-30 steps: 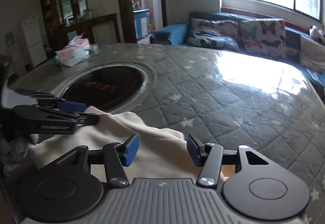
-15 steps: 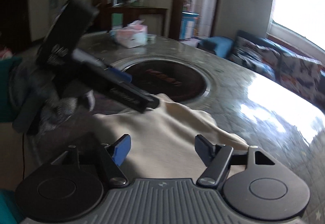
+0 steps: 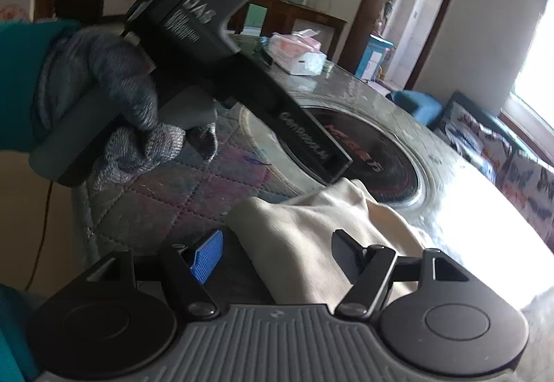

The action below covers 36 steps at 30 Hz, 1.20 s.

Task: Fold clothes

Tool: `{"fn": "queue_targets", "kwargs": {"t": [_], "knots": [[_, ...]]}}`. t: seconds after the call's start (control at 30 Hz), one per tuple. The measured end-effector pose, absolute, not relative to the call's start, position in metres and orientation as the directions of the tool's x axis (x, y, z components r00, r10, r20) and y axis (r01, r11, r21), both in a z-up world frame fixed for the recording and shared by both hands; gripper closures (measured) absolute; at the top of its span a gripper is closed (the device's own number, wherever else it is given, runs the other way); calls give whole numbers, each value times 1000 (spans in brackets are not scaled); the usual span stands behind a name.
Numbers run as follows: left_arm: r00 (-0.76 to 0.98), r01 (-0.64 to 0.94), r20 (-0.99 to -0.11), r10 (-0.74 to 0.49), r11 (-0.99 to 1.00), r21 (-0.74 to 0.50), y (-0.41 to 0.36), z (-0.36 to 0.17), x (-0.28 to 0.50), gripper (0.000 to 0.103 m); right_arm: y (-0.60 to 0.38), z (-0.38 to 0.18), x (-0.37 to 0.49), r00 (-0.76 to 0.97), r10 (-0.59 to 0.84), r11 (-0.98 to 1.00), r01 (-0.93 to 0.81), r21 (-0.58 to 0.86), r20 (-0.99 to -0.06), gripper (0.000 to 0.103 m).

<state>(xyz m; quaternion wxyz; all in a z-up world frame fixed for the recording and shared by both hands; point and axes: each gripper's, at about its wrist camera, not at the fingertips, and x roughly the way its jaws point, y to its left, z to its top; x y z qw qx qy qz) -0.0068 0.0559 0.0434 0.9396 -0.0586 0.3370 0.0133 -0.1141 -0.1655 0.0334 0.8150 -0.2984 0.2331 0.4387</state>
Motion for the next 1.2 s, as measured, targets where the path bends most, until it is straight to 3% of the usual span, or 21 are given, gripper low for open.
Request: {"fn": "queue_targets", "kwargs": {"t": [0.1,0.43,0.8,1.0,1.1,1.17,1.2], "knots": [[766,-68,-641,-39,988,-142,59,43,-10,2,-157,28,-119,516,566,418,-852,-316,-642,42],[720,-73,-670,-181,940,-333,62,42,-11,10,-157,30,-109,511,565,479,-842,-247,-647,82],[668,-126,-684,-294,861,-493,54,38,1,16,-193,59,-101,489,642,561,-824,-72,-591,89],[630,-168,-683,-369,794,-584,50,30,5,33,-212,67,-102,478,667,565,-824,-30,-571,90],[622,-189,-681,-388,769,-611,52,26,6,52,-218,68,-105,472,677,560,-828,-20,-565,90],[614,-201,-678,-404,751,-629,54,22,6,69,-220,68,-106,467,680,556,-831,-18,-565,90],[610,-205,-676,-413,742,-638,54,20,6,71,-220,67,-107,465,681,555,-832,-16,-566,90]]}}
